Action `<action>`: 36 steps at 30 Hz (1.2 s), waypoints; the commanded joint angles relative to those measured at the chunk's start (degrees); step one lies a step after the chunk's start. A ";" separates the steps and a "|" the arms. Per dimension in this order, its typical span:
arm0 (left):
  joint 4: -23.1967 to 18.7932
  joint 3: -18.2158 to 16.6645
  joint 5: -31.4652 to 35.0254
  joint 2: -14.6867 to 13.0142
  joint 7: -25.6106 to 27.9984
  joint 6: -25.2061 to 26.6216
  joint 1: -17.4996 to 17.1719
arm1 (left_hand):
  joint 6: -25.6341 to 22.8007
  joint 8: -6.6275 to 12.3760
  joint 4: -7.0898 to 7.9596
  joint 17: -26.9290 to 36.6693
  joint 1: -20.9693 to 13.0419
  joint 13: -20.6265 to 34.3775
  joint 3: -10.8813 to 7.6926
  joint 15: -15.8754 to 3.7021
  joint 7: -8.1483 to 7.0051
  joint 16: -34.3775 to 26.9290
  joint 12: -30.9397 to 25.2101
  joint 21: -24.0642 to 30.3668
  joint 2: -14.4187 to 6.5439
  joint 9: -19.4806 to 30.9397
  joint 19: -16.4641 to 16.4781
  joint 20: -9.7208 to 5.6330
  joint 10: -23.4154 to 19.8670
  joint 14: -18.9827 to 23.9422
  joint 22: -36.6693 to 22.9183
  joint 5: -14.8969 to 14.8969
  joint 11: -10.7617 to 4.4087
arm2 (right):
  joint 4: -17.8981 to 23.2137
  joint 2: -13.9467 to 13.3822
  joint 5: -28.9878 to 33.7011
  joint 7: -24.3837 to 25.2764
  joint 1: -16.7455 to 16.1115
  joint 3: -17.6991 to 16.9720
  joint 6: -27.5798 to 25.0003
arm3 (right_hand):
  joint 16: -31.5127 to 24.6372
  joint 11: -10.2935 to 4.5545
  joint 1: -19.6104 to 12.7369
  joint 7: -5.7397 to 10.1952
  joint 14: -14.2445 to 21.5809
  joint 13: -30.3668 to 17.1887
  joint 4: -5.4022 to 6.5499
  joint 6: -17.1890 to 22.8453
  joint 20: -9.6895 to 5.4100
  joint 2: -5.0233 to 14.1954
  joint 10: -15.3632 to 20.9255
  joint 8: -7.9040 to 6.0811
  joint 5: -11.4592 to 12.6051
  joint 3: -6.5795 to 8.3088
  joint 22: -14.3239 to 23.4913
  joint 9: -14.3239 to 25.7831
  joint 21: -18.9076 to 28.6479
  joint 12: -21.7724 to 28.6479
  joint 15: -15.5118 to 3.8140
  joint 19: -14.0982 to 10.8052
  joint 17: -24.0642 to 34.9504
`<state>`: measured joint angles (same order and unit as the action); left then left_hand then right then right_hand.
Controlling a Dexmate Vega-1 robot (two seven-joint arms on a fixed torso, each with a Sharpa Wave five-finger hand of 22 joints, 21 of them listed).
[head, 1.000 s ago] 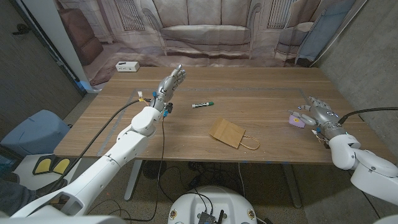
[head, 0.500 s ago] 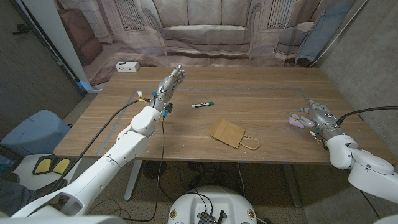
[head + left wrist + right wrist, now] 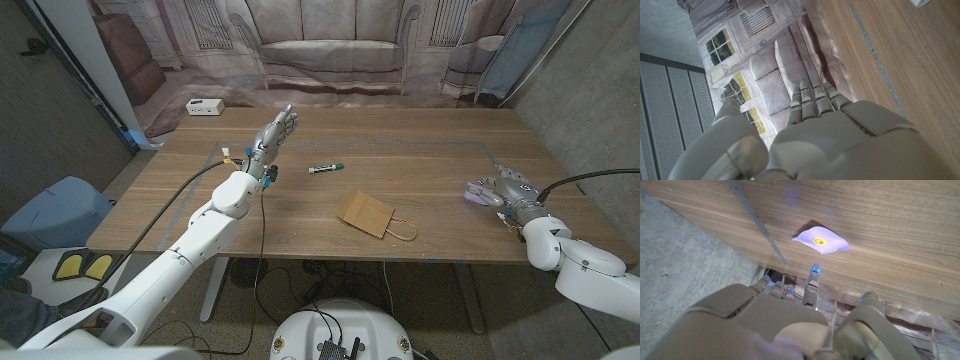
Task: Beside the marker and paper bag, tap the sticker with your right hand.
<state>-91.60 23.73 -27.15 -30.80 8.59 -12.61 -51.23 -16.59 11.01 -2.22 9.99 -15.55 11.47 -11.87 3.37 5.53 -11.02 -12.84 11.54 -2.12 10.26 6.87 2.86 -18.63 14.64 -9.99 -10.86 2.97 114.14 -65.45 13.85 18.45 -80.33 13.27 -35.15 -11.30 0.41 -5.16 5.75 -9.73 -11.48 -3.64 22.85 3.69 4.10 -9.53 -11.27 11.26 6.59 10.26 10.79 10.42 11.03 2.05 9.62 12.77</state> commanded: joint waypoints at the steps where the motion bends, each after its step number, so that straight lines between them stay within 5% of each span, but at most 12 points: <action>1: -0.27 0.21 0.22 0.05 0.22 0.35 0.18 | -0.35 -0.03 -0.20 0.29 0.17 0.01 -0.14 0.36 -0.04 0.15 0.17 -0.28 -0.41 0.13 -0.04 0.07 -0.40 0.30 -0.26 0.23 0.26 | -0.76 -1.07 -1.44 0.61 3.22 3.98 -1.49 | -0.28 -0.17 -0.32 0.02 -15.55 0.01 0.11 0.79 -0.17 0.72 -8.20 -0.64 0.47 0.62 0.15 0.19 0.41 0.37 0.45 12.63 -0.03; 36: -2.45 -0.07 0.67 -0.90 1.42 2.30 -0.25 | -0.73 0.01 -0.41 0.30 0.38 0.02 -0.06 0.26 -0.19 0.10 0.24 -0.25 -0.42 0.13 -0.02 0.28 -0.54 0.52 -0.27 0.26 0.10 | -2.20 -3.03 -4.89 0.14 8.35 10.00 -3.26 | -0.76 -0.47 -1.60 -0.25 -14.69 0.05 -0.57 3.03 0.03 1.41 -6.45 -1.12 0.32 1.60 0.11 0.17 1.06 1.06 0.63 11.74 -0.26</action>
<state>-93.07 24.06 -26.58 -31.28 9.36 -10.85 -50.83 -16.79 11.02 -2.21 9.99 -15.24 11.47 -11.87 3.58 5.32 -11.02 -12.85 11.54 -2.43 10.26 6.87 2.86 -18.84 14.85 -9.99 -10.86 3.18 112.16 -67.81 9.47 19.71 -73.83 21.40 -37.48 -11.75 0.10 -6.29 5.45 -9.94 -11.48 -4.22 25.20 3.69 5.22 -9.84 -12.12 11.26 7.59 10.26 10.79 10.86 11.81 2.26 9.62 12.51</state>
